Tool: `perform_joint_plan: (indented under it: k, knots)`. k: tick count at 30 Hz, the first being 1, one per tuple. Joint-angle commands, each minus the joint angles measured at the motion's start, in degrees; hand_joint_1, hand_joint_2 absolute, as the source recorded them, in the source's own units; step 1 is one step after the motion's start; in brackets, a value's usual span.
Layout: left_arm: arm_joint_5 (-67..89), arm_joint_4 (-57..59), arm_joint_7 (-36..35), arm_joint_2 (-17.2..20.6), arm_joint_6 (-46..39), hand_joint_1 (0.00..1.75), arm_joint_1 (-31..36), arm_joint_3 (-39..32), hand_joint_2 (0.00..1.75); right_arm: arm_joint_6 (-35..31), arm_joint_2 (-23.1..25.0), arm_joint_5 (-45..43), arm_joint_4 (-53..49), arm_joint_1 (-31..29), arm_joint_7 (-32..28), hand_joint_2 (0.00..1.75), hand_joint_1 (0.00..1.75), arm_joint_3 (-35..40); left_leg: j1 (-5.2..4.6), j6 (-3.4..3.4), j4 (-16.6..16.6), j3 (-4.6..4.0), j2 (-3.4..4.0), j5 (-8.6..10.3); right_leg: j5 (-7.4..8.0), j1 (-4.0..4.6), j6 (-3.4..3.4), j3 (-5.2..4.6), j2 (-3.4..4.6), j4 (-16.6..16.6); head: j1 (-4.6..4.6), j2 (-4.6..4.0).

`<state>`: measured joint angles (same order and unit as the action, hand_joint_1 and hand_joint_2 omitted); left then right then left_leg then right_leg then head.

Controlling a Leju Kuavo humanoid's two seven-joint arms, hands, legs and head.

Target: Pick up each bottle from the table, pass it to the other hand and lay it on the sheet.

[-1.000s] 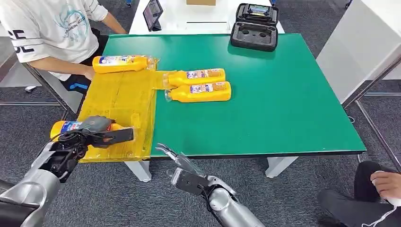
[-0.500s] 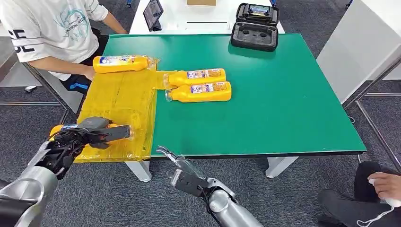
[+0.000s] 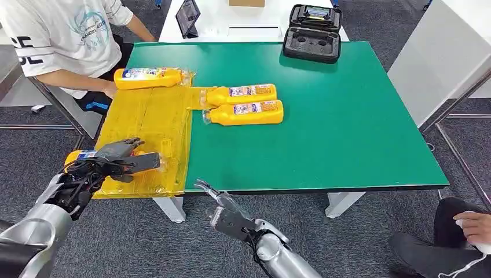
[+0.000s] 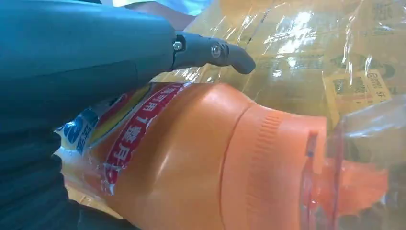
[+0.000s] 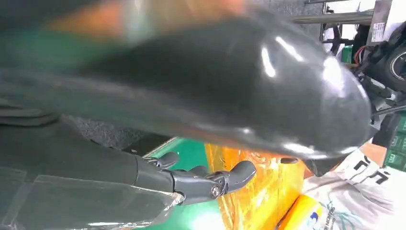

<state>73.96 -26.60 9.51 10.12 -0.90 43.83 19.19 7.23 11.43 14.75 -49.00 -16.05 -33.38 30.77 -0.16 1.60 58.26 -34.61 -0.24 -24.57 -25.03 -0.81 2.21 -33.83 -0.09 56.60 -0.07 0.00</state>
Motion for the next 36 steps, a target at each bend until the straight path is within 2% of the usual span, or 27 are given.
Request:
perform_joint_plan:
  k: [1,4,5,13,30,36]
  knots:
    - [1.16,3.69,-0.22,-1.09,0.2,0.0,0.12,1.2,1.75,-0.27,-0.12,-0.51,4.64,-2.66,1.19,0.0,0.0,-0.68,0.03,-0.07,-0.08,0.19,0.03,-0.02,-0.01,0.03,-0.06,0.19,0.02,-0.08,0.0,0.0]
    - [-0.28,2.83,1.34,-1.04,0.64,0.0,0.11,0.21,1.75,-0.79,0.02,-0.57,5.47,-2.73,1.97,0.0,0.0,-0.87,0.01,-0.06,-0.06,0.17,0.04,-0.02,-0.01,0.02,-0.05,0.17,0.03,-0.05,0.0,0.0]
    - [-0.54,2.53,1.46,-1.06,0.44,0.0,0.13,-0.01,0.0,-0.9,0.05,-0.53,5.52,-2.69,2.05,0.0,0.0,-0.84,0.07,-0.1,-0.08,0.28,0.05,-0.04,-0.02,0.07,-0.1,0.29,0.04,-0.1,0.0,0.0]
    - [-2.46,0.17,4.19,-0.56,1.45,0.0,-0.23,0.01,0.0,-1.61,0.23,-0.69,6.02,-2.34,4.14,0.0,0.0,-1.88,0.09,-0.1,-0.03,0.22,0.06,-0.06,-0.03,0.1,-0.09,0.24,0.04,-0.08,0.02,0.0]
    - [-2.99,-0.75,3.91,-1.33,1.6,0.0,0.08,0.22,0.0,-2.1,0.49,-0.32,5.87,-1.81,5.34,0.0,0.0,-2.38,0.07,-0.08,0.0,0.12,0.0,-0.04,-0.03,0.07,-0.07,0.14,-0.02,-0.04,0.0,0.0]
    - [-3.94,-2.14,5.75,-0.69,1.66,0.0,-0.19,0.36,0.0,-1.79,0.45,-0.16,6.75,-2.09,6.31,0.0,0.0,-2.64,0.08,-0.09,0.01,0.12,0.0,-0.04,-0.03,0.09,-0.08,0.14,-0.02,-0.04,0.0,0.0]
